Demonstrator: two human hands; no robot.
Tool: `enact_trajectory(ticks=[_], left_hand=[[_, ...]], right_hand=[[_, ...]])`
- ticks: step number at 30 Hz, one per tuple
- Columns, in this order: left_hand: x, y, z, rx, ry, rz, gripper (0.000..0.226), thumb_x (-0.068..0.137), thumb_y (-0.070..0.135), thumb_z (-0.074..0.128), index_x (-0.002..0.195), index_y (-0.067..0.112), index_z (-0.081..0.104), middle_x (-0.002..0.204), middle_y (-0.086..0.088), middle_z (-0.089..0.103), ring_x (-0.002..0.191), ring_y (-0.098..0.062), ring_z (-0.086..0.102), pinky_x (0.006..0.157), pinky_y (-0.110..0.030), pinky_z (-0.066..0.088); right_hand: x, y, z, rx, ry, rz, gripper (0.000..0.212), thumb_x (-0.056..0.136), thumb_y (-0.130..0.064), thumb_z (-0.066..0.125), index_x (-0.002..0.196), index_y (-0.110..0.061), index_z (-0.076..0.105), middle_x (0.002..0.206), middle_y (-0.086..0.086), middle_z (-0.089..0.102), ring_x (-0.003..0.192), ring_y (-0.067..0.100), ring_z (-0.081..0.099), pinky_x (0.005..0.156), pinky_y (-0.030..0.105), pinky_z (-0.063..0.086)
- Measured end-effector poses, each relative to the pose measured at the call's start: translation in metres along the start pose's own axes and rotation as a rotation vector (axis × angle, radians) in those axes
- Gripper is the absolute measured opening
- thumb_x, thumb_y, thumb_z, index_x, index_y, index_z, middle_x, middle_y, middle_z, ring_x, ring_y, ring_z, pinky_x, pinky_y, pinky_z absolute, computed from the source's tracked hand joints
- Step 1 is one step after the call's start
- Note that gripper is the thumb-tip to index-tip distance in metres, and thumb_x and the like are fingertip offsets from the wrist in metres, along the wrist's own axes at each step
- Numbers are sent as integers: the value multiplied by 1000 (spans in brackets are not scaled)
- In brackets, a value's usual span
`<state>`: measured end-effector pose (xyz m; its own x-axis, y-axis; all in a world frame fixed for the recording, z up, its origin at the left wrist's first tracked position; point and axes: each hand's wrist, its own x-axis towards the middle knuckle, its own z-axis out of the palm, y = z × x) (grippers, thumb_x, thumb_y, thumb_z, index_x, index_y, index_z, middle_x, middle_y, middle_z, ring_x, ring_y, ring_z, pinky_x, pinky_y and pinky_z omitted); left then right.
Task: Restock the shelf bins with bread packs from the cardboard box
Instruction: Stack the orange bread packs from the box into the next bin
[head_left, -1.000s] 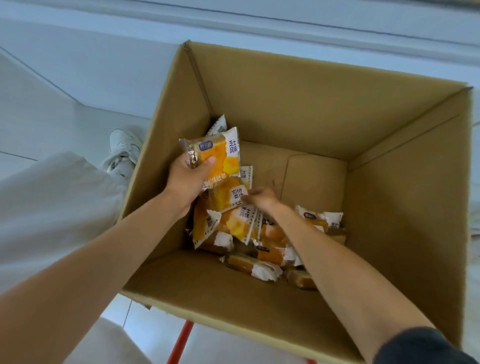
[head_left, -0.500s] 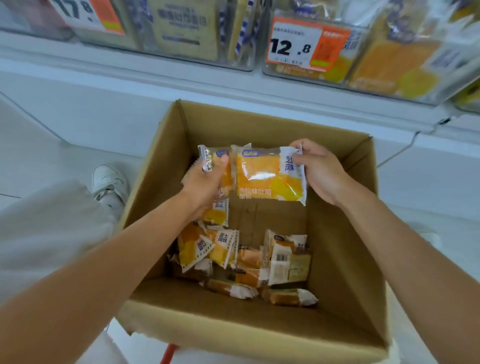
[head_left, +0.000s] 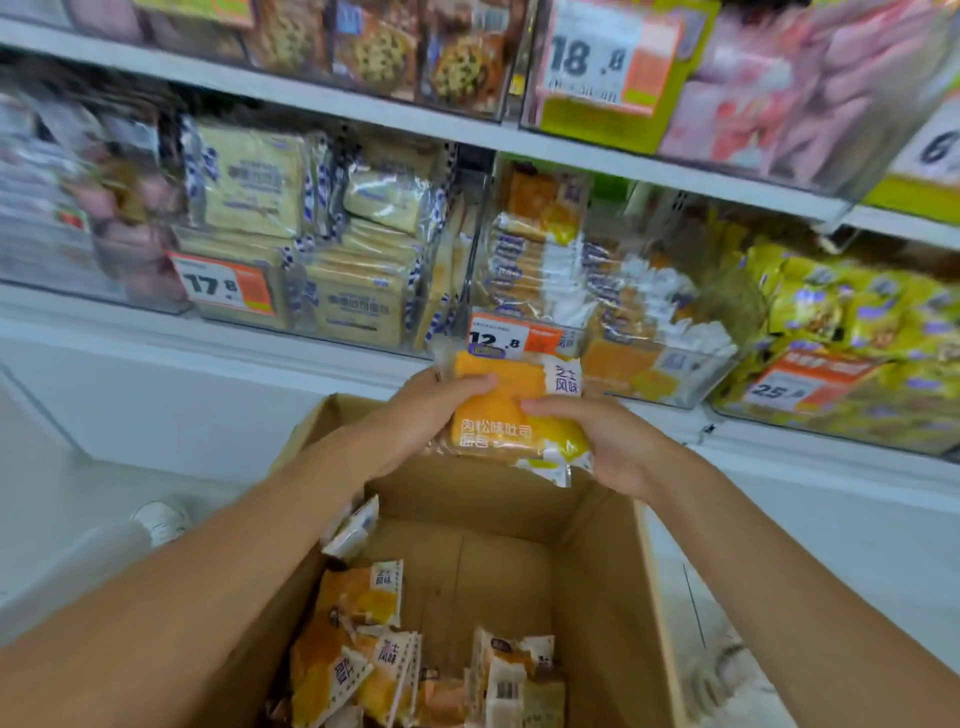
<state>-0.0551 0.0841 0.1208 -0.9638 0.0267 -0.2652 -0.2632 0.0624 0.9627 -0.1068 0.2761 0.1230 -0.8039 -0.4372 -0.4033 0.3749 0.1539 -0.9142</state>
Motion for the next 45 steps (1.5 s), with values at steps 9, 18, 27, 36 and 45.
enact_trajectory(ticks=[9,18,27,36,45], left_hand=[[106,87,-40,483,426,437,38,96,48,53,116,17,63,103,1,60,97,-18,57,81,-29,43],[176,78,-74,447,274,438,56,86,42,69,135,21,53,101,-4,68,93,6,55,77,-8,34],[181,73,-76,397,231,450,52,85,45,67,132,27,56,99,-6,68,103,-7,62,74,-9,34],[177,72,-72,413,240,473,50,88,43,64,134,27,53,98,-8,67,93,-5,62,77,-11,38],[178,72,-73,422,233,492,49,88,41,64,134,27,53,96,-8,67,91,-5,63,75,-8,39]], right_hand=[[52,-103,-58,86,247,-243,49,71,-10,78,118,-9,63,105,9,73,79,17,72,69,29,60],[181,-158,-74,-110,380,-302,87,40,-32,92,119,-6,65,124,8,66,118,25,59,113,43,34],[211,-144,-61,-245,567,-374,74,70,-35,84,129,-2,54,126,4,59,116,21,55,99,29,43],[197,-135,-64,-1427,781,-700,80,72,-70,66,137,-28,45,128,-8,54,128,25,48,103,32,40],[243,-137,-78,-1836,716,-758,99,76,-78,46,151,-41,-7,163,4,-3,150,26,-4,118,52,-6]])
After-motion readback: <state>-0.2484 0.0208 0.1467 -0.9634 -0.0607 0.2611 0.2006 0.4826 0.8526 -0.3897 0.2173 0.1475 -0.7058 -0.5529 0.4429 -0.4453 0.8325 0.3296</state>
